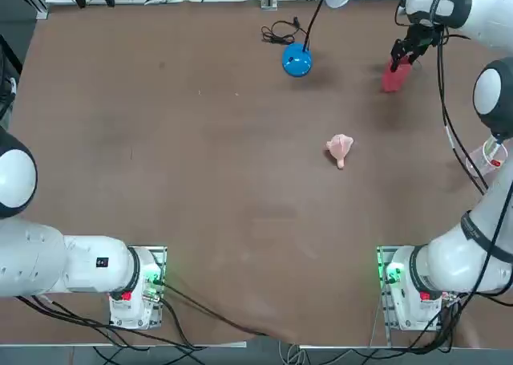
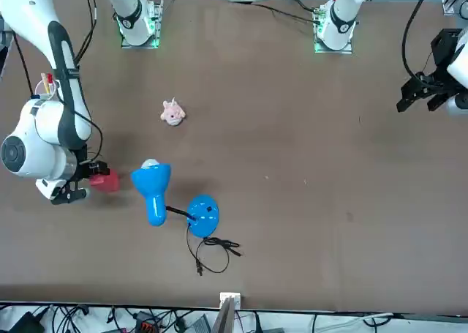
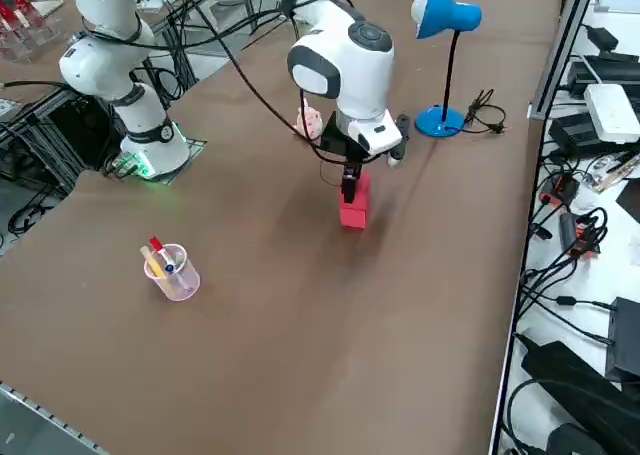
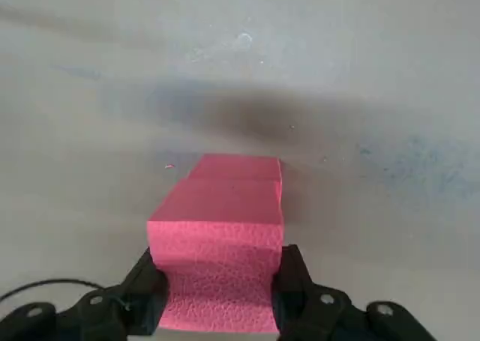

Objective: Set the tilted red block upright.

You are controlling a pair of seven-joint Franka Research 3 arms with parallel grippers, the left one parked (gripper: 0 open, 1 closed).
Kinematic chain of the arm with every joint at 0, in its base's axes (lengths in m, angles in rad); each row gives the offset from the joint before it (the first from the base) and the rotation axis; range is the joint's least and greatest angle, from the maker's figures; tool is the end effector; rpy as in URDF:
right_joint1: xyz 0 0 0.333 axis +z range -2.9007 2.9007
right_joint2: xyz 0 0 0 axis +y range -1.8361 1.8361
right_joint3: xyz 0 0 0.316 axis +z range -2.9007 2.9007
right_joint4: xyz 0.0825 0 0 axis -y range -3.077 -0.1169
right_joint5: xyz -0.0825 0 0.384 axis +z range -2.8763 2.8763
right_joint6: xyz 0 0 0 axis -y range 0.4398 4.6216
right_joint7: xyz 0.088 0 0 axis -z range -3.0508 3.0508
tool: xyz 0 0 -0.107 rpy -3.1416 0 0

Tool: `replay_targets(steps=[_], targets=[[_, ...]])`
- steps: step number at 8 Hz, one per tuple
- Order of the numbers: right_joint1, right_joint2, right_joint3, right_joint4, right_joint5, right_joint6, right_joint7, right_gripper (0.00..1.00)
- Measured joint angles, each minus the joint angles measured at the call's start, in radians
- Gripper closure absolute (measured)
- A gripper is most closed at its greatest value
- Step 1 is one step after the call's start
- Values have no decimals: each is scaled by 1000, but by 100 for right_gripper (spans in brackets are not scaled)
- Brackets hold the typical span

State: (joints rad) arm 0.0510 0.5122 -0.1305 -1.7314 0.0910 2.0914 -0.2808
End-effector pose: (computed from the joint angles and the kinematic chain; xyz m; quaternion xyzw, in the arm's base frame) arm 0.6484 -0.0400 0.2765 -0.9940 -0.0807 0.0712 0.0183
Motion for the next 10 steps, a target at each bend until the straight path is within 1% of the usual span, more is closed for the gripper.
replay_targets(steps=[4,10], targets=[[4,0,1,0,0,2,59,29],[4,-2,1,0,0,3,67,29]])
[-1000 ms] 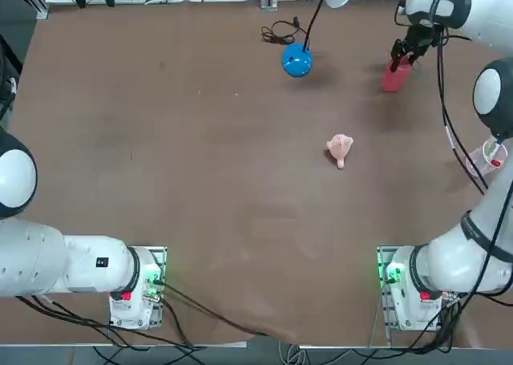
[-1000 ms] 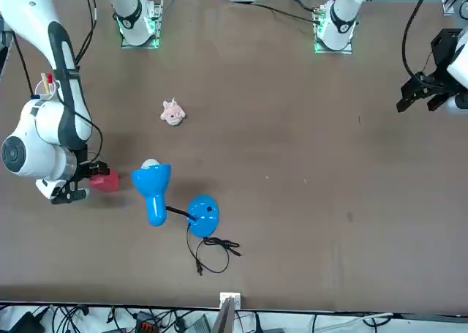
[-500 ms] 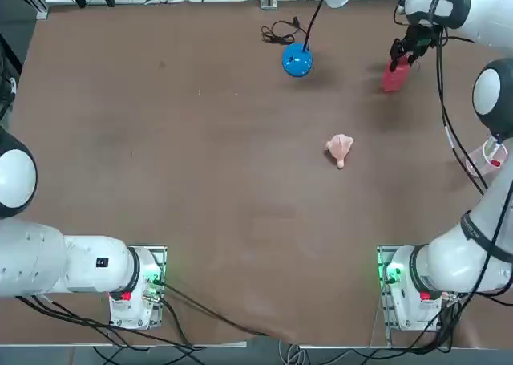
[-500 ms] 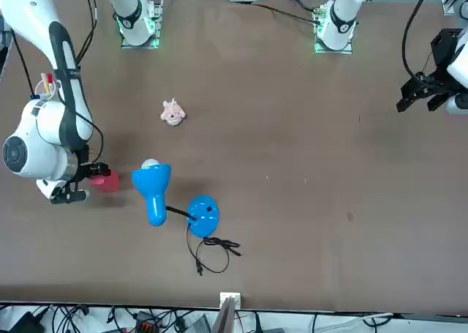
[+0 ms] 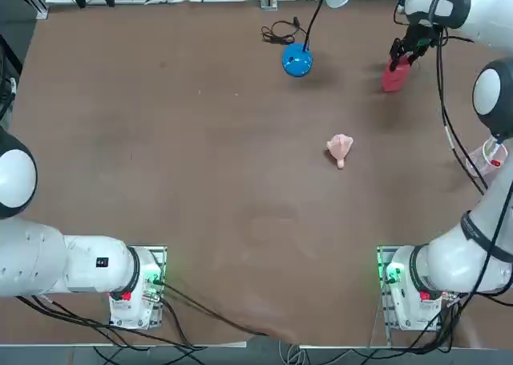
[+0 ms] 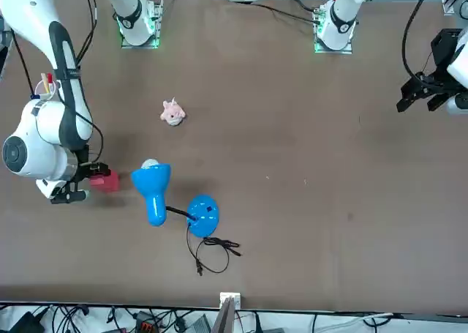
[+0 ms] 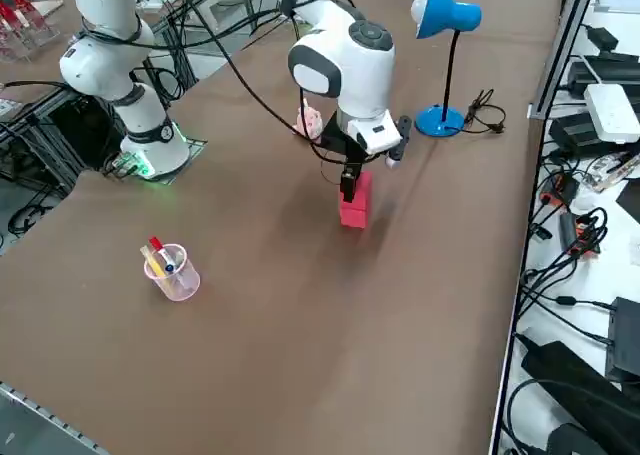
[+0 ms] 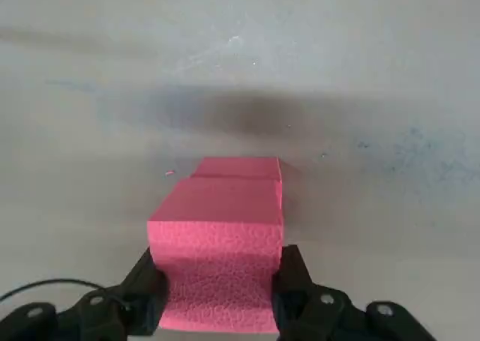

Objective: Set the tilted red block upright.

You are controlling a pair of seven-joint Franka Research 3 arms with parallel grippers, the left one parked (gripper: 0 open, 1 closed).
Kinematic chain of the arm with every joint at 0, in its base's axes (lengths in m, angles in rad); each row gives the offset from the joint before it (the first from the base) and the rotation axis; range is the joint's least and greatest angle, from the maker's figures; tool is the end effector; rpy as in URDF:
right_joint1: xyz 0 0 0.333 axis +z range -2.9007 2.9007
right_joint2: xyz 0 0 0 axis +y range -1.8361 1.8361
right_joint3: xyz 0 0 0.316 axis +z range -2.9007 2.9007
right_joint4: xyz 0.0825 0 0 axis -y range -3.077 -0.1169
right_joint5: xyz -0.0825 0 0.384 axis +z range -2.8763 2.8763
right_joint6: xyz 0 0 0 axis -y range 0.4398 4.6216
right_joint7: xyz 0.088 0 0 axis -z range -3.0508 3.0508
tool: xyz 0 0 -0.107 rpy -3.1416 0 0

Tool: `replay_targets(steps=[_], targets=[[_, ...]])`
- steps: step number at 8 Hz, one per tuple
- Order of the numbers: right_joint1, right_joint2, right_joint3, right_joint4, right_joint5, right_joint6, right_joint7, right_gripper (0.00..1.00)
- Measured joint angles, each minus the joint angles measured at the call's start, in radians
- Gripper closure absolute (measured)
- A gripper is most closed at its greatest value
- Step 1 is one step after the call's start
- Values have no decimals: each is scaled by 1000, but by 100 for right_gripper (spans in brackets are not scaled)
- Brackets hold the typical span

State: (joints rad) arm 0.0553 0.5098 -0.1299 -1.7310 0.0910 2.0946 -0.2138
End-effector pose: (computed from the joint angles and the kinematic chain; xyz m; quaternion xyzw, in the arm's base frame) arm 0.6492 -0.0369 0.2784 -0.9963 -0.0498 0.0688 0.0156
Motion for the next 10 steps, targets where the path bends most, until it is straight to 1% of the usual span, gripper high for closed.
replay_targets(steps=[10], targets=[[-1,-3,-1,-1,0,0,4,29]])
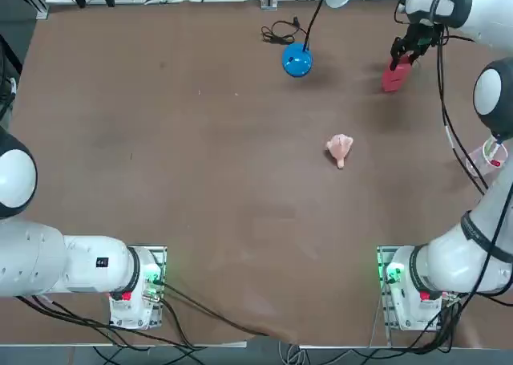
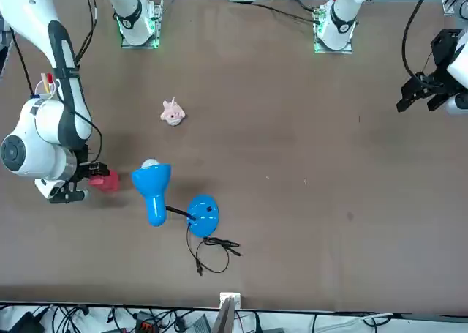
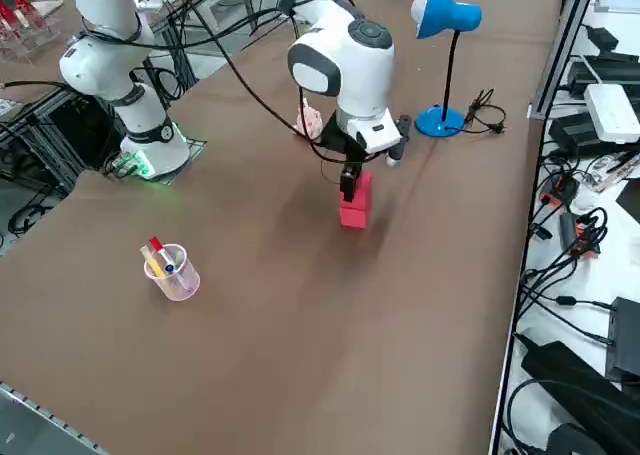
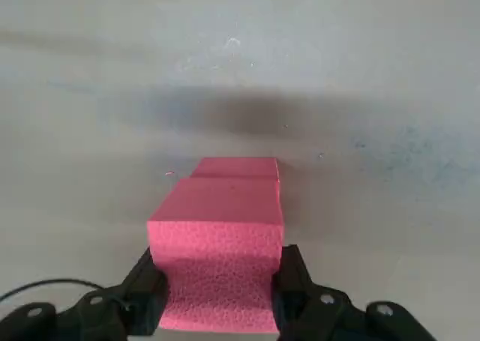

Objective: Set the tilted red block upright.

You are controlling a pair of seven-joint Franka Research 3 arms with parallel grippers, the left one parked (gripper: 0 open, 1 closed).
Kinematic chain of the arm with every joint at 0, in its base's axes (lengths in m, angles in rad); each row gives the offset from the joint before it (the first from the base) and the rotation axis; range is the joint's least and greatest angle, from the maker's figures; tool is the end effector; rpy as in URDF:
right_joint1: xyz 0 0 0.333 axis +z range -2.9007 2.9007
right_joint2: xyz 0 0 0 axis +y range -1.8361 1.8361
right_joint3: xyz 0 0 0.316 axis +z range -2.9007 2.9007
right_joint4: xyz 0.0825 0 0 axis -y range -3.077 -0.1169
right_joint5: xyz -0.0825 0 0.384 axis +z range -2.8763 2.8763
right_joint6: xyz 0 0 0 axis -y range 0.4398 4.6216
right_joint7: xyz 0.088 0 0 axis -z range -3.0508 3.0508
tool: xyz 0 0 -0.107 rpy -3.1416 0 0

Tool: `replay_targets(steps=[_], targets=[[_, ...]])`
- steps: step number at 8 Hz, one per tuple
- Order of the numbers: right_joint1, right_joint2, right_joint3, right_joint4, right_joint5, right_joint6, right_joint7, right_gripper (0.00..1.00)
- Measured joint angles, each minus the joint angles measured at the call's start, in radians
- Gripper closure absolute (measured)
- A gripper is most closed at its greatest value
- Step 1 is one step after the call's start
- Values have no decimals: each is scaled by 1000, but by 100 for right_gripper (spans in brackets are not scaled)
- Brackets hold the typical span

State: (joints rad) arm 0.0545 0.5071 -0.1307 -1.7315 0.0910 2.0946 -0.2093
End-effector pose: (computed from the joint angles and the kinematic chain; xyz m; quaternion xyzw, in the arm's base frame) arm 0.6491 -0.0379 0.2800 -0.9965 -0.0468 0.0678 0.0154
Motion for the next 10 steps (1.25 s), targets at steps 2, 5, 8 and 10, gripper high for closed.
replay_targets(steps=[2,5,8,10], targets=[[-2,1,-1,-1,0,0,1,29],[-4,5,-1,-1,0,0,1,29],[-1,6,-1,-1,0,0,1,26],[0,6,0,-1,0,0,1,3]])
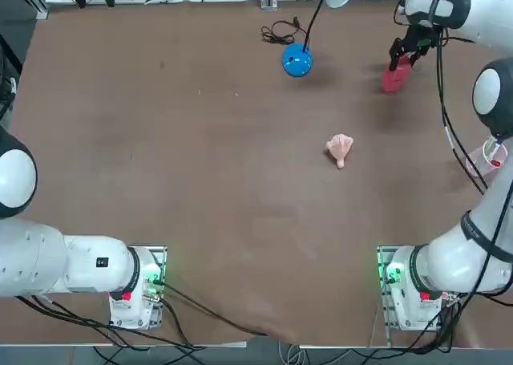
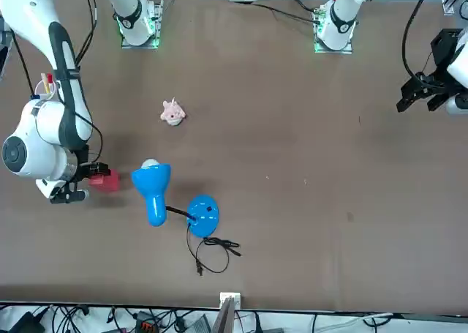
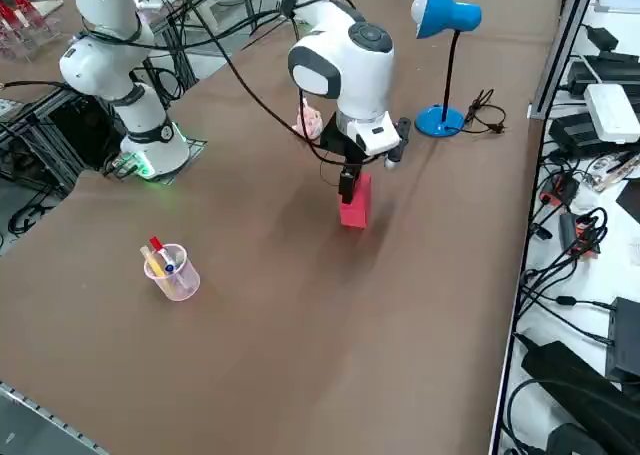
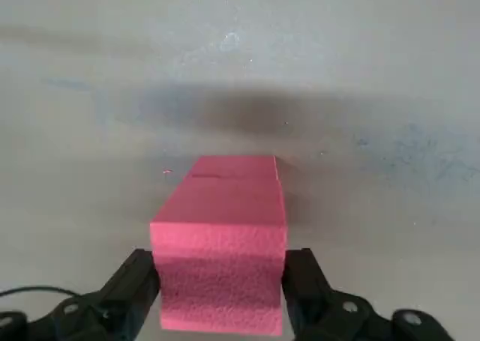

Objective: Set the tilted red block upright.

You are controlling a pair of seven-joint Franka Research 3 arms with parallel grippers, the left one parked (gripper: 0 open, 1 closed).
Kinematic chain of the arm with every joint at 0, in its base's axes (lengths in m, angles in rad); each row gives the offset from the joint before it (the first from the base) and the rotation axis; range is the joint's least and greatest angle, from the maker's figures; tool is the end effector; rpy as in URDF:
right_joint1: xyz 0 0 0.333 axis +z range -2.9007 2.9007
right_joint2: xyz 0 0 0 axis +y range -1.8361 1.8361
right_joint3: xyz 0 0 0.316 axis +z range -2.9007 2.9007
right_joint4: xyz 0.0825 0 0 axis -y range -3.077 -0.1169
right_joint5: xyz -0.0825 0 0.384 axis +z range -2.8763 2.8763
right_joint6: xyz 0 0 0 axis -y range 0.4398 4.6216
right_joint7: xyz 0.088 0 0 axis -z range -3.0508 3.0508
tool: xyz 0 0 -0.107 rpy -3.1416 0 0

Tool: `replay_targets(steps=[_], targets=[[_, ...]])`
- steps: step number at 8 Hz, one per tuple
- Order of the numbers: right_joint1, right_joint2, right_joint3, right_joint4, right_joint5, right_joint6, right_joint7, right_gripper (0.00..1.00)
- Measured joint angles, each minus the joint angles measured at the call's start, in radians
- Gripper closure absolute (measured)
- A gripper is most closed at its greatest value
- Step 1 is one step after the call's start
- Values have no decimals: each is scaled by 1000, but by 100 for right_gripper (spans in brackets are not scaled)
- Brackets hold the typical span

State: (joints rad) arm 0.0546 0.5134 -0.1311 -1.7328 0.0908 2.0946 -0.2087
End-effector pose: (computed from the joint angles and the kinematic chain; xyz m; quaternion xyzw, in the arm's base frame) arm 0.6484 -0.0381 0.2754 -0.9962 -0.0464 0.0716 0.0152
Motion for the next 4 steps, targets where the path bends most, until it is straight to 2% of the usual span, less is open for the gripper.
replay_targets(steps=[4], targets=[[1,-1,0,0,0,0,-1,0]])
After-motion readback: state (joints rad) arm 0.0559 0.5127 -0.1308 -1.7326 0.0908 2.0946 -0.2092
